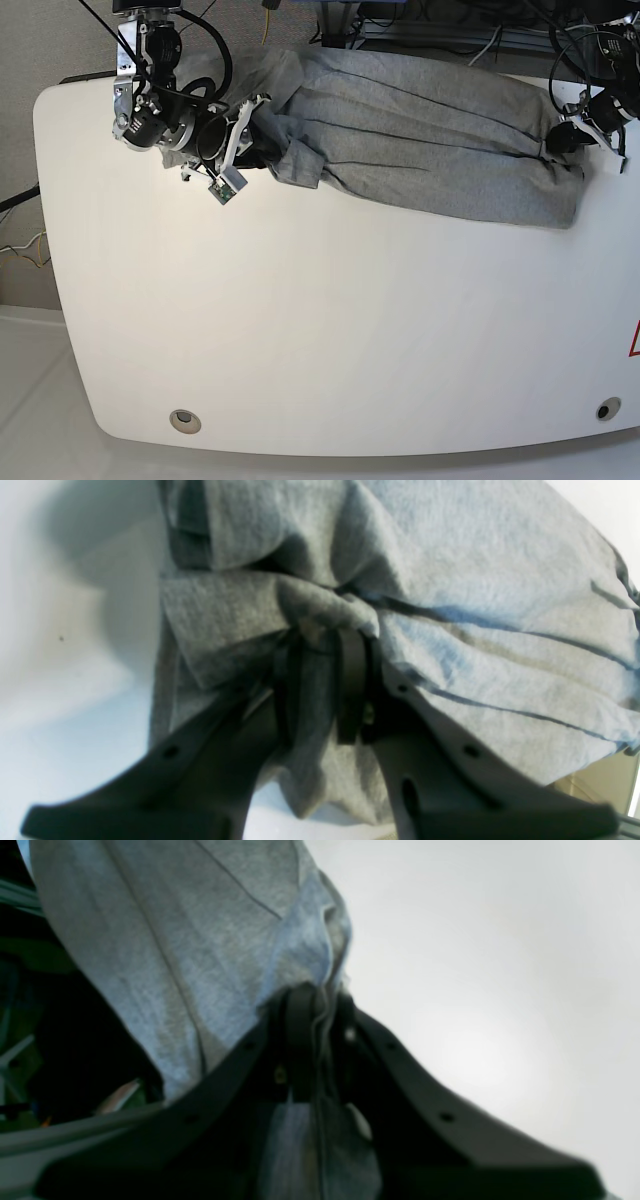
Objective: Fold the T-shirt properly
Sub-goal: 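Lower the folded end onto the strip with the right gripper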
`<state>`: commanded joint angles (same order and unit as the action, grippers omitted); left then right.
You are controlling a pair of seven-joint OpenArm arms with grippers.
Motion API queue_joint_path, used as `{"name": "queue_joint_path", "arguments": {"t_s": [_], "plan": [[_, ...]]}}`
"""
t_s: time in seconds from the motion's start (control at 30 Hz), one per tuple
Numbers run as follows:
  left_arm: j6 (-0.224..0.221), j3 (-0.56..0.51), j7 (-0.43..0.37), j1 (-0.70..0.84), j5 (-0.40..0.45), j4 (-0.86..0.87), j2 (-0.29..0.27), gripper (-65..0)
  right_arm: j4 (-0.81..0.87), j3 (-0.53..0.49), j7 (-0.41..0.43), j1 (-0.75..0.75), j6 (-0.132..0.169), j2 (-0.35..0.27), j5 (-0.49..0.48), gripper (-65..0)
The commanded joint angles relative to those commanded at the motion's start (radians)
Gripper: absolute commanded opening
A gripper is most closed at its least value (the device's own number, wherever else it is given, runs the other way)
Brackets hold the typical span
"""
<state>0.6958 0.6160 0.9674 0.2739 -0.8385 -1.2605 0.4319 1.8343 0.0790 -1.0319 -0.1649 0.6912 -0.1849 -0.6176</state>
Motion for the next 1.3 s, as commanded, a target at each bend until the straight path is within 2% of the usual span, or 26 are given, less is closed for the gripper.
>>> {"name": "queue_joint_path", "arguments": {"t_s": [0.5, 0.8, 1.07, 1.3], "plan": [[0.0, 0.002, 0.0, 0.002, 0.0, 0.0, 0.003, -54.1, -0.063, -0.017, 0.0, 0.08, 0.0, 0.086, 0.14, -58.7], [0.0, 0.002, 0.0, 0.002, 0.0, 0.0, 0.003, -54.1, -0.064, -0.114, 0.0, 0.123, 0.0, 0.095, 0.232, -59.0], [0.0, 0.003, 0.0, 0.002, 0.0, 0.0, 0.006, -54.1, -0.078, -0.117, 0.0, 0.138, 0.0, 0.147, 0.325, -58.8], [0.0, 0.003, 0.0, 0.003, 0.0, 0.0, 0.006, -54.1, -0.114, -0.117, 0.0, 0.153, 0.0, 0.155, 0.359, -58.8]]}}
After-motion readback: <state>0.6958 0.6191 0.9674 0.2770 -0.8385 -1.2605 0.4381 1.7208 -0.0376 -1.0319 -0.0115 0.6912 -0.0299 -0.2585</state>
